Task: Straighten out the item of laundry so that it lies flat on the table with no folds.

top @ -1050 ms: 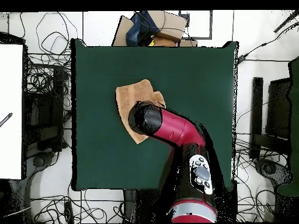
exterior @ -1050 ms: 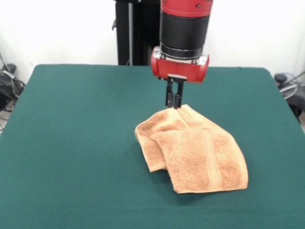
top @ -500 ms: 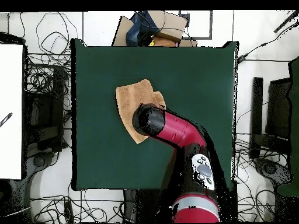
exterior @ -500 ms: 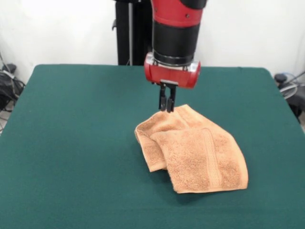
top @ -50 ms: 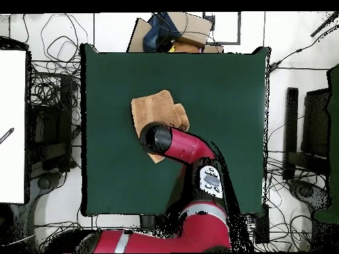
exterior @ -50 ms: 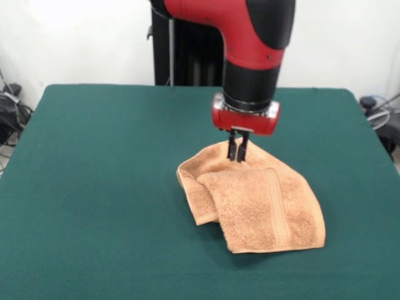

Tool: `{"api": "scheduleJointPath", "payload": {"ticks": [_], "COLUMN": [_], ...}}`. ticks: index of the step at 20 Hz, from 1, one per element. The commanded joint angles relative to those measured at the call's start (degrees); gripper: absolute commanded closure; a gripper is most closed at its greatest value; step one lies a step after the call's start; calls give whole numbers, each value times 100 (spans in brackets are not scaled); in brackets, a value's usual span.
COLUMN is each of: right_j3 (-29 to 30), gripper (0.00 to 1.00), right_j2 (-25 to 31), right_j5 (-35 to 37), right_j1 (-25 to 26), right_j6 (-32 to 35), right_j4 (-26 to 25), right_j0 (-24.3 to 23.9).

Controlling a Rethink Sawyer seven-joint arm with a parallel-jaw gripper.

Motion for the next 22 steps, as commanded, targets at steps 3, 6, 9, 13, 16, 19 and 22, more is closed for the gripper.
{"api": "scheduleJointPath", "payload": {"ticks": [3, 6, 9, 13, 16, 19, 22], "right_j3": [-507, -605, -606, -658, -754, -818, -890], "gripper": [100, 100, 100, 100, 100, 100, 100], "right_j2": [62, 107, 144, 181, 161, 121, 47], "right_j5": [-194, -231, -220, -117, -14, 143, 347], "right_j1": [537, 636, 638, 643, 657, 600, 541], "right_j6": [1002, 952, 936, 902, 916, 936, 978], "right_j4": [7, -4, -12, -9, 22, 46, 72], "right_j0": [15, -30, -65, -109, -97, -58, 11]}}
